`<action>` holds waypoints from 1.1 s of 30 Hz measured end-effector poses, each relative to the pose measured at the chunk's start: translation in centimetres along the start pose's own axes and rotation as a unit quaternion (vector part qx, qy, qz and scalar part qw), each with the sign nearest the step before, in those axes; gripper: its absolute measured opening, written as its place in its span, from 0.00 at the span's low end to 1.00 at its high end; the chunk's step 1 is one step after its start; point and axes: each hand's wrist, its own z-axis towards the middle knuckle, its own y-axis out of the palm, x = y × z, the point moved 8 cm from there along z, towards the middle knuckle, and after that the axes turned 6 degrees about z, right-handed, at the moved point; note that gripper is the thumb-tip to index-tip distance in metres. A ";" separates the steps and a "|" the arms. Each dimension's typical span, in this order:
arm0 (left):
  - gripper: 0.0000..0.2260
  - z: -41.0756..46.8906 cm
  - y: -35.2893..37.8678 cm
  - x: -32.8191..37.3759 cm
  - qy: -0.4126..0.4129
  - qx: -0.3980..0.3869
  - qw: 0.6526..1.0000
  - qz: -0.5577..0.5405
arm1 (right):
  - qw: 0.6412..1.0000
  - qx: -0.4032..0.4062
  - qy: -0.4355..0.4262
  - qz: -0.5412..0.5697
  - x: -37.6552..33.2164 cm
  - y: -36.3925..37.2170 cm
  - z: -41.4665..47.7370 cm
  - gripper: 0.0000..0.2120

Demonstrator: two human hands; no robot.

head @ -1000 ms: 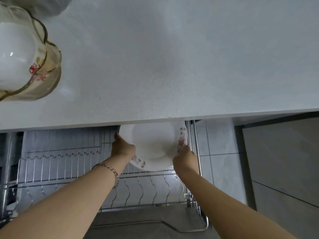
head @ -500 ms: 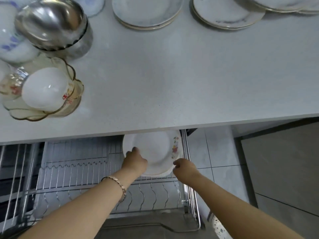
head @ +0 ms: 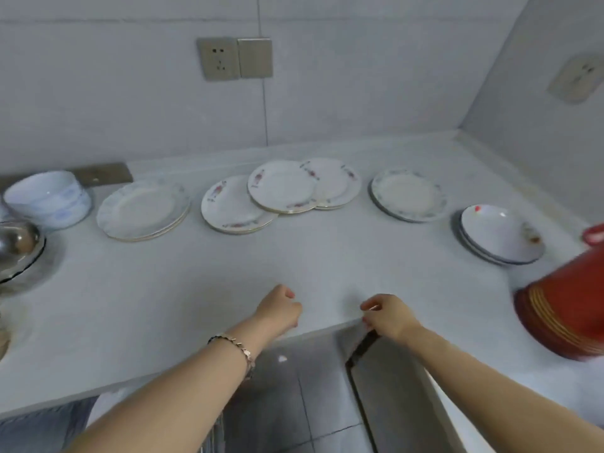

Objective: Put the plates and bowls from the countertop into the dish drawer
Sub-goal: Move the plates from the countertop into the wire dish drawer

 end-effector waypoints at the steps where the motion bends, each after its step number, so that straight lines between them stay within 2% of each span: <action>1: 0.09 0.2 0.5 2.7 0.011 0.001 1.000 0.000 | 1.000 0.015 0.006 0.024 0.1 -2.8 0.4 0.13; 2: 0.06 0.2 1.0 5.4 0.018 -0.002 1.000 0.002 | 0.998 0.022 0.014 0.050 0.2 -5.4 0.8 0.11; 5: 0.12 0.8 2.4 12.2 0.048 -0.002 0.999 -0.012 | 0.994 0.043 0.021 0.094 0.1 -11.7 2.4 0.10; 7: 0.12 2.0 3.3 15.5 0.054 -0.006 0.998 -0.022 | 0.993 0.054 0.023 0.105 0.2 -14.5 4.1 0.10; 10: 0.12 5.1 5.3 19.0 0.049 -0.031 0.998 -0.023 | 0.990 0.073 0.046 0.115 1.0 -17.6 7.8 0.11; 14: 0.05 11.9 7.5 23.0 0.036 -0.065 0.997 -0.032 | 0.980 0.120 0.074 0.143 2.0 -20.5 14.4 0.17; 16: 0.07 15.9 8.1 25.3 0.034 -0.070 0.996 -0.034 | 0.970 0.159 0.095 0.155 2.6 -22.0 17.8 0.18; 18: 0.05 19.7 8.8 27.5 0.035 -0.077 0.996 -0.020 | 0.959 0.178 0.131 0.178 3.0 -23.1 20.6 0.15; 19: 0.07 21.3 9.0 28.5 0.031 -0.075 0.997 -0.013 | 0.954 0.184 0.146 0.187 3.3 -23.5 22.0 0.09; 20: 0.07 23.0 9.3 29.3 0.026 -0.069 0.997 -0.010 | 0.947 0.191 0.160 0.201 3.5 -23.9 23.4 0.07; 22: 0.07 26.0 9.5 30.2 0.003 -0.061 0.998 -0.026 | 0.928 0.202 0.196 0.244 4.2 -24.3 25.9 0.11; 25: 0.18 29.9 10.3 30.4 -0.039 -0.064 0.994 -0.073 | 0.885 0.211 0.220 0.352 5.4 -24.0 29.4 0.17; 27: 0.21 32.0 11.0 30.2 -0.056 -0.066 0.990 -0.114 | 0.863 0.215 0.243 0.388 6.1 -23.7 30.5 0.18; 29: 0.21 33.6 11.4 29.9 -0.058 -0.065 0.987 -0.132 | 0.864 0.216 0.246 0.381 6.7 -23.5 31.1 0.16; 33: 0.18 34.4 11.4 29.6 -0.045 -0.078 0.987 -0.136 | 0.868 0.228 0.240 0.371 7.3 -23.2 30.3 0.18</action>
